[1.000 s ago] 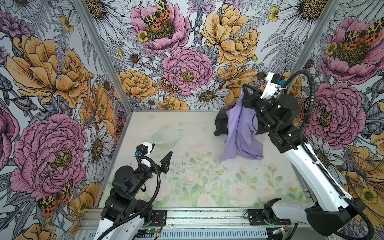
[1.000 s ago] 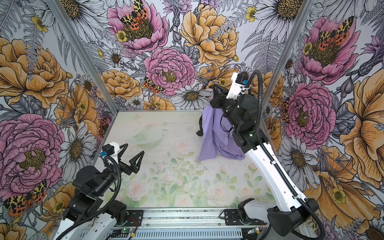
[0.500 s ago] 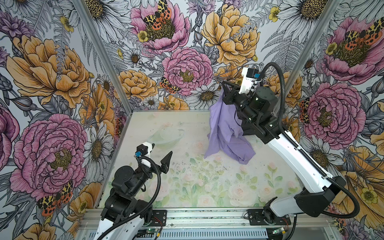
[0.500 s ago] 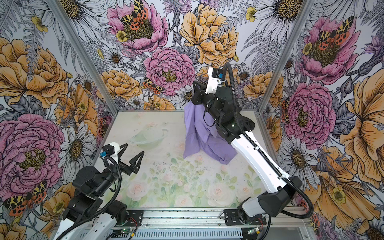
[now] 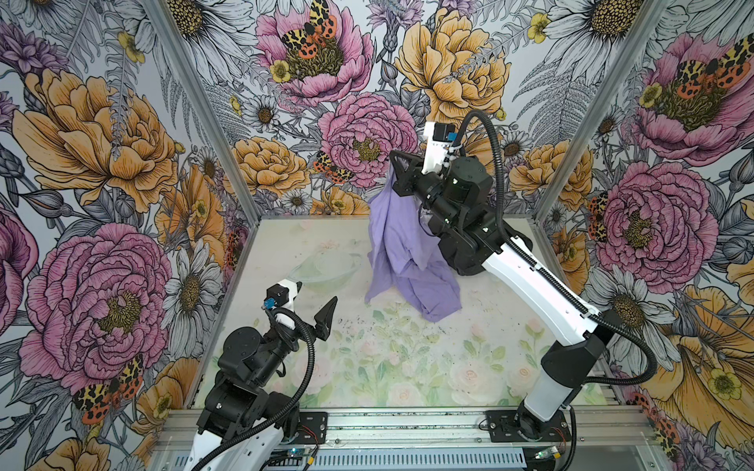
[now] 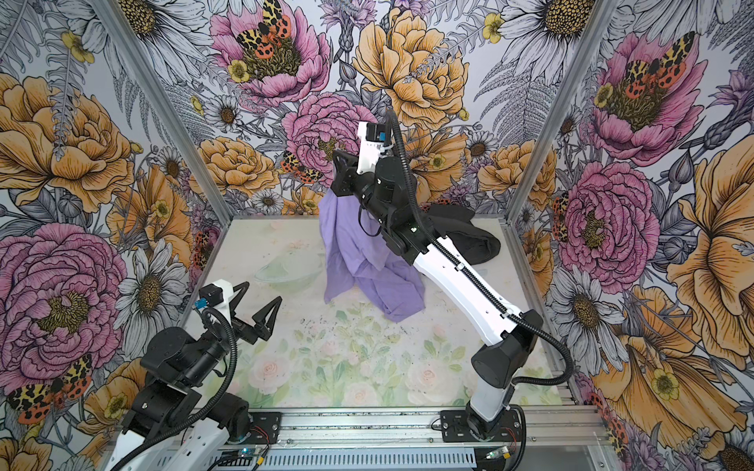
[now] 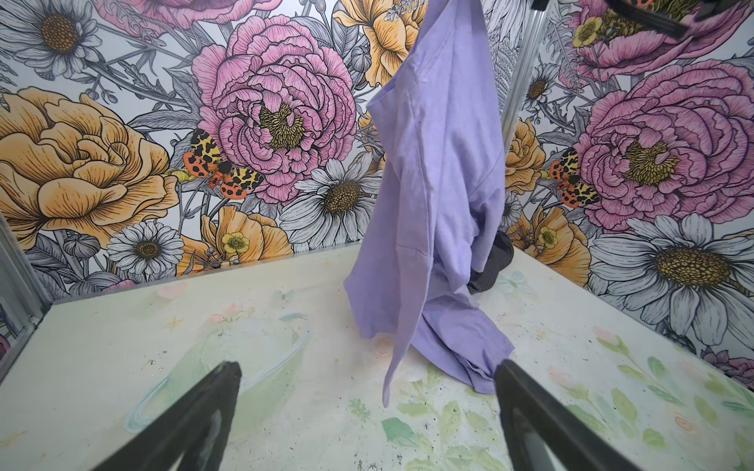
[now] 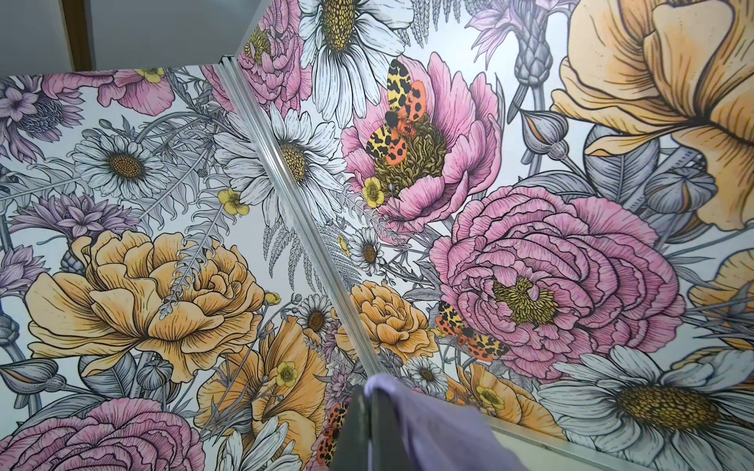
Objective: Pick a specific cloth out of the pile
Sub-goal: 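Carry the hanging purple shirt with the right gripper toward the left arm's side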
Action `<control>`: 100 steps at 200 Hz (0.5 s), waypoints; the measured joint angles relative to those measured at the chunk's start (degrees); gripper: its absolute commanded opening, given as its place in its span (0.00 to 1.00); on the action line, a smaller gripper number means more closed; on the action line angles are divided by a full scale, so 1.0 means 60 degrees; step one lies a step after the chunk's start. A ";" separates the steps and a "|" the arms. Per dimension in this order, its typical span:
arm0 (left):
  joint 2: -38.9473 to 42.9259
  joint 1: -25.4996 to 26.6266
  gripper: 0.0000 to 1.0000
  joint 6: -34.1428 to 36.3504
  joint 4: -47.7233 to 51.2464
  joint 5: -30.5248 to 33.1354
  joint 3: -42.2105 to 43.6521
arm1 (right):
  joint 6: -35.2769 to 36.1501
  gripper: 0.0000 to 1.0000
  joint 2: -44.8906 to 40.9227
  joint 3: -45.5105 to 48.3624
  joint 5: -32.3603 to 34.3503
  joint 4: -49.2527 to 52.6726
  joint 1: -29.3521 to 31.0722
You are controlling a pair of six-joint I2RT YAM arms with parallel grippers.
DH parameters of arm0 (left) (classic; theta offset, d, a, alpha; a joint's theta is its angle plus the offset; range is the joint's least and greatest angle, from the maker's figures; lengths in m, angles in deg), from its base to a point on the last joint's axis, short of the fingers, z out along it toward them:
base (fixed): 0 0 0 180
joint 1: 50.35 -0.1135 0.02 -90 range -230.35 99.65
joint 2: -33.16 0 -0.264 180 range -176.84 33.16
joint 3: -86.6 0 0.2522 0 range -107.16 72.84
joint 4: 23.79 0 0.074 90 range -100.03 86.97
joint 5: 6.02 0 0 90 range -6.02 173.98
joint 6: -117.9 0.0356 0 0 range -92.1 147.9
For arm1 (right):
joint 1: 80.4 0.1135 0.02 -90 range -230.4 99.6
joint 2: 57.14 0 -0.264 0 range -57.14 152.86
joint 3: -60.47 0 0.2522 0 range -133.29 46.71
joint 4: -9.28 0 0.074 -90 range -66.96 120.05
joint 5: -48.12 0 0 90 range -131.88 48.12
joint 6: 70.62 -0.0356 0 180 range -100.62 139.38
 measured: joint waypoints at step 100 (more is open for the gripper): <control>0.0055 0.0000 0.99 0.0004 0.0033 0.0084 0.0000 | -0.0302 0.00 0.4860 -0.6211 -0.0386 0.0087 0.0605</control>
